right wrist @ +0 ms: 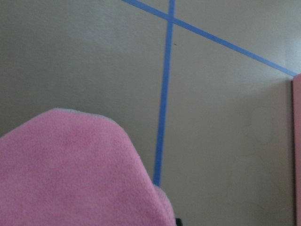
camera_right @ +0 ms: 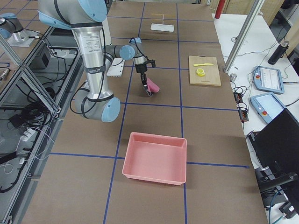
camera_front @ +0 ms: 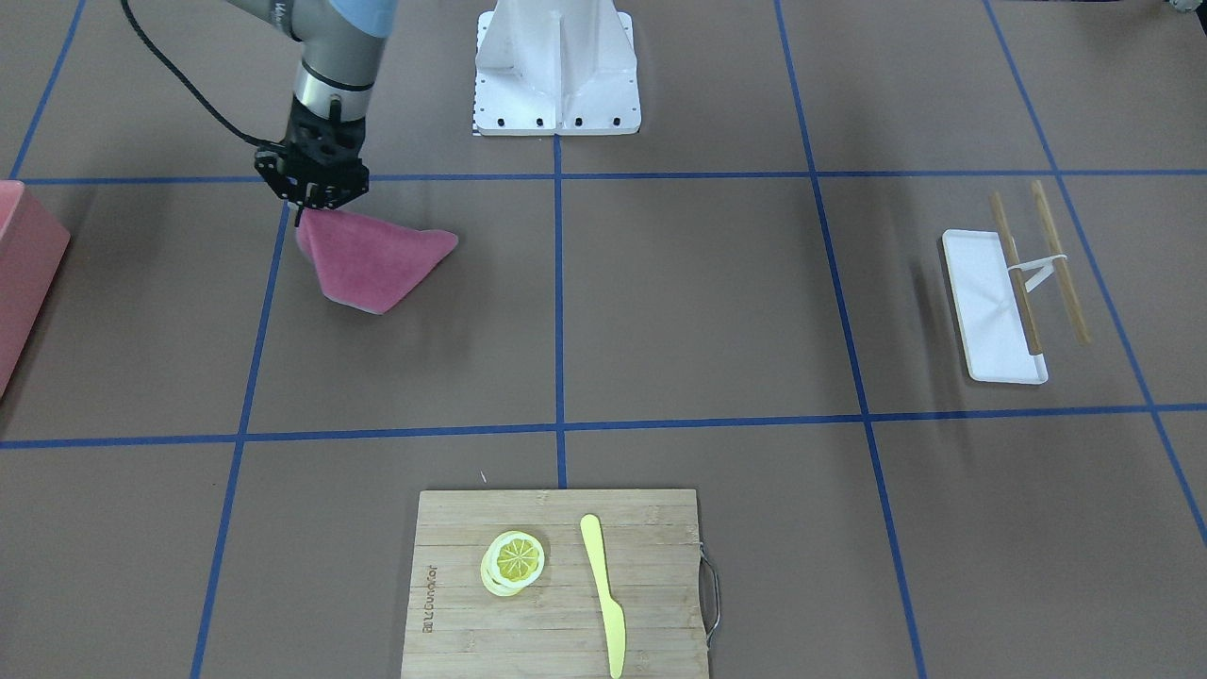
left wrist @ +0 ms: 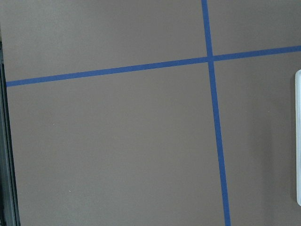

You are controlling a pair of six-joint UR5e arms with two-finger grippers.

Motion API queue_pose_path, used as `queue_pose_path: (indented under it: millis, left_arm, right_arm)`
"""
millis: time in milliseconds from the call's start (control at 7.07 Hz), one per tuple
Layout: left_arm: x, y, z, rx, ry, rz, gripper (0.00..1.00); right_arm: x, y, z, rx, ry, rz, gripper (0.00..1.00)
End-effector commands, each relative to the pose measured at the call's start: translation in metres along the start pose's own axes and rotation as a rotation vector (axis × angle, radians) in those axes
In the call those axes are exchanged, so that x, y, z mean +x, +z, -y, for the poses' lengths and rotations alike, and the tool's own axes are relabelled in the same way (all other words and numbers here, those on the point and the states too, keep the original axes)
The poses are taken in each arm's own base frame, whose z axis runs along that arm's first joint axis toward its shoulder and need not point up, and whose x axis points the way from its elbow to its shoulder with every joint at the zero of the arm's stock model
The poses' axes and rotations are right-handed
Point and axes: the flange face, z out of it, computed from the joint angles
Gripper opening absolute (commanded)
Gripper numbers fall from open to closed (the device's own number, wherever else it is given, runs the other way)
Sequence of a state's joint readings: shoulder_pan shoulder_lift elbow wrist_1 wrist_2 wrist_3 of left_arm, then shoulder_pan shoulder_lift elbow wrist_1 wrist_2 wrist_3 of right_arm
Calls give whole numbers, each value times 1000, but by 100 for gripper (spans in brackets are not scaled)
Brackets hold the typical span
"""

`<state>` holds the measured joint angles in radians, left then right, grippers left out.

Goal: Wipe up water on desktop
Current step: 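Lift the cloth with the right gripper and drop it into the pink bin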

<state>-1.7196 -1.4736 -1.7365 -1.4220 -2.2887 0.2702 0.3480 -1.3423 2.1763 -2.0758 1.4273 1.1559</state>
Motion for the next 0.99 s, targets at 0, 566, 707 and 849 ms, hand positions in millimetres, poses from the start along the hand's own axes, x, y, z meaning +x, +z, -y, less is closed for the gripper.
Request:
queue_pose_path:
  millis: [0,566,707,849]
  left_arm:
    - [0,0,0,-1,-1,0,99]
    - [-5,6,-3,-14,-13,-2,99]
    - [-4,5,-3,-12,-11,-2,99]
    - [-4,5,-3,-13,-12,-2,99]
  right_arm:
    - [51,8,15,-1,-45,-39,0]
    - [153,-99,148,14,30,257,0]
    - [207,-108,161,23,-9,290,0]
    - [262,-101,162,6,-27,306,0]
